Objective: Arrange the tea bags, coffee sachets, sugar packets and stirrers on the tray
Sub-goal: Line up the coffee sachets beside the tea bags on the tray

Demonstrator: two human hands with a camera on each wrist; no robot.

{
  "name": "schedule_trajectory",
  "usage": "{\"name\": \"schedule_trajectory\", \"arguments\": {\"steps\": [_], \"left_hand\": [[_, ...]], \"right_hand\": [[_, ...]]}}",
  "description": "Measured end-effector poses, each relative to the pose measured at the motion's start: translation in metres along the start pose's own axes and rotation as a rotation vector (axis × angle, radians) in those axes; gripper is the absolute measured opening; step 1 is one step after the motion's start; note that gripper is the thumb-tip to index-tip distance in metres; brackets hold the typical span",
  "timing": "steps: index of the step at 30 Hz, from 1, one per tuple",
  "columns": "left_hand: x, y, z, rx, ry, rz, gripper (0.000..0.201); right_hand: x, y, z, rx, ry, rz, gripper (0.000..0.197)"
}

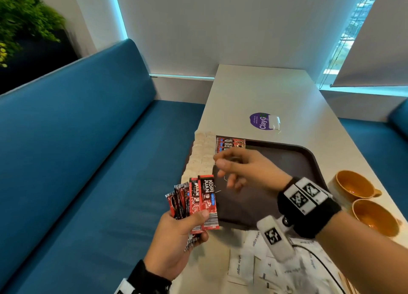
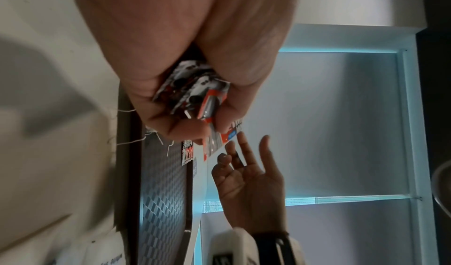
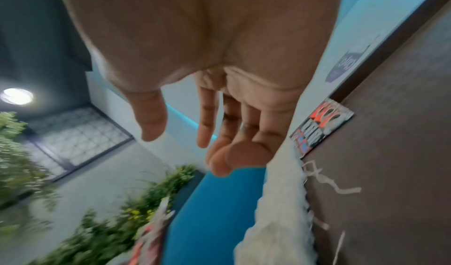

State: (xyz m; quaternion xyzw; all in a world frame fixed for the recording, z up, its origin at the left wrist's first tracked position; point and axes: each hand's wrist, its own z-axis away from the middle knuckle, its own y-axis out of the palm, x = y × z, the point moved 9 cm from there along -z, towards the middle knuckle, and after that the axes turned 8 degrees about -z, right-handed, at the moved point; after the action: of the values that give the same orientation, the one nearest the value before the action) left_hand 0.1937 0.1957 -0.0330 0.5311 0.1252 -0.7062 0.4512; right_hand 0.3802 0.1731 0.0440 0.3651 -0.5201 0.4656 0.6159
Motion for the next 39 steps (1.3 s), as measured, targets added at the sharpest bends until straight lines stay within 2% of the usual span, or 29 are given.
{"name": "schedule_trajectory", "arguments": {"steps": [2, 5, 9, 12, 15, 18, 22, 25, 28, 30, 35, 39], "left_hand": [[0.000, 0.003, 0.001, 0.015, 0.009, -0.024, 0.044], [0.003, 0.006, 0.001, 0.012, 0.011, -0.030, 0.049], [0.011, 0.011, 0.004, -0.008, -0.077, 0.103, 0.045], [0.015, 0.010, 0.005, -0.020, -0.143, 0.250, 0.040], [0.010, 0.016, 0.007, 0.057, -0.129, 0.290, 0.033], [-0.002, 0.017, 0.005, 0.060, -0.045, 0.268, 0.031], [-0.012, 0.013, 0.003, 0.001, 0.046, 0.224, 0.027], [-0.014, 0.012, 0.004, -0.019, 0.064, 0.189, 0.026], [-0.009, 0.015, 0.005, 0.007, 0.042, 0.156, 0.023], [-0.003, 0.019, 0.004, 0.027, 0.025, 0.159, 0.029], [0.000, 0.036, 0.003, 0.107, 0.057, 0.159, 0.037], [0.003, 0.035, 0.001, 0.086, 0.027, 0.146, 0.029]], "right_hand": [[-0.007, 0.013, 0.017, 0.017, 0.013, -0.032, 0.042], [-0.021, 0.021, 0.033, -0.017, -0.021, -0.041, 0.026], [-0.022, 0.013, 0.046, -0.048, -0.121, -0.172, 0.015], [-0.011, 0.007, 0.053, -0.042, -0.211, -0.157, 0.021], [-0.007, 0.007, 0.059, -0.027, -0.238, -0.028, 0.019], [-0.009, 0.003, 0.061, -0.028, -0.215, 0.042, 0.016], [-0.020, 0.000, 0.061, -0.003, -0.102, -0.122, 0.027], [-0.022, -0.002, 0.062, -0.077, -0.108, -0.181, 0.023], [-0.029, -0.012, 0.056, -0.201, -0.104, -0.321, 0.042], [-0.031, -0.011, 0.052, -0.203, -0.079, -0.405, 0.051], [-0.045, 0.025, 0.055, -0.040, 0.082, -0.393, 0.035], [-0.048, 0.016, 0.054, -0.141, 0.047, -0.422, 0.033]]}}
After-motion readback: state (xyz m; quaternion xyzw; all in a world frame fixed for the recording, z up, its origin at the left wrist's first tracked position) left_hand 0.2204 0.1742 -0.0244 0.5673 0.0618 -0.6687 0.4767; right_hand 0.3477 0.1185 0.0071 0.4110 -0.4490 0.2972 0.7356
